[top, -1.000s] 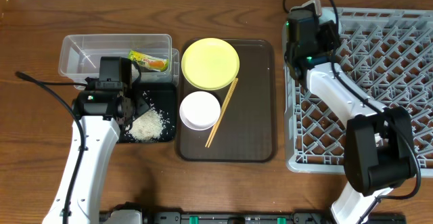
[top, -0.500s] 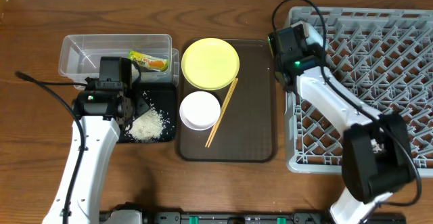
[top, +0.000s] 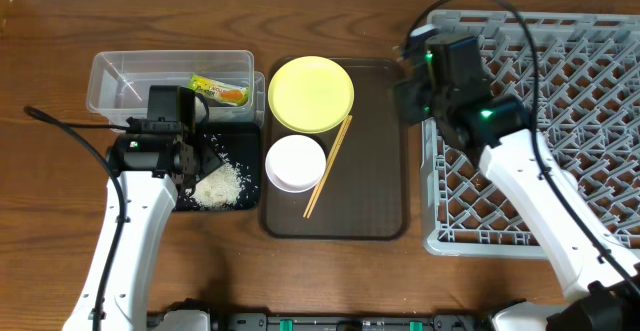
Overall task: Sort waste into correct bins and load items into the dishwasher rack
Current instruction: 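Grasp rim of white bowl with right gripper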
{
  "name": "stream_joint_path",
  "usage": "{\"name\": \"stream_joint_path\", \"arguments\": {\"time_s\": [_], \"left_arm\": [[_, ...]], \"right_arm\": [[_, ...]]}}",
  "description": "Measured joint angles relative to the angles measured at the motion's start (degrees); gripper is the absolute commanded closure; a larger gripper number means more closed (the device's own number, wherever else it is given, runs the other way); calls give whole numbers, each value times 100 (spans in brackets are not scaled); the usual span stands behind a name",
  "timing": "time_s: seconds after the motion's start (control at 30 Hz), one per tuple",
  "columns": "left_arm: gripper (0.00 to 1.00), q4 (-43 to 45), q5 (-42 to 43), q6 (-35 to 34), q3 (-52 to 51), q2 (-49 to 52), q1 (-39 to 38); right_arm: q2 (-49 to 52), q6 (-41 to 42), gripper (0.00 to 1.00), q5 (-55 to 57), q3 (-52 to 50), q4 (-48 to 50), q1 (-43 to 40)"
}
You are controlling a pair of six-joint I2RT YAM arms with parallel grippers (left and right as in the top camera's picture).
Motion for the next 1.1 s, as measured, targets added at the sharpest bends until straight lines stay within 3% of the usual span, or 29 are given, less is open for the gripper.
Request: {"name": "stream_joint_path", "arguments": {"time_s": [0.2,0.5,0.6,0.7,0.83,0.93,1.1], "left_arm": [[34,-98,-63,0,0,0,0],[34,-98,-109,0,0,0,0],[34,-101,-109,-2,0,-2,0],[34,-101,-114,0,0,0,0],[34,-98,-127,0,0,0,0],[34,-98,-127,0,0,0,0],[34,-98,-127,0,0,-2,0]], "right_arm": [[376,138,31,-981,0,-17,581],[1681,621,37,-1215,0,22,1333],[2031,831,48,-1027,0,26,1517],[2302,1071,74,-774,-2,39,1648],[2448,1427,90,-442,-4,144,1659],[2441,1587,99,-249,-4,326,1639],[2227,1679,99,105,-4,345,1523]]}}
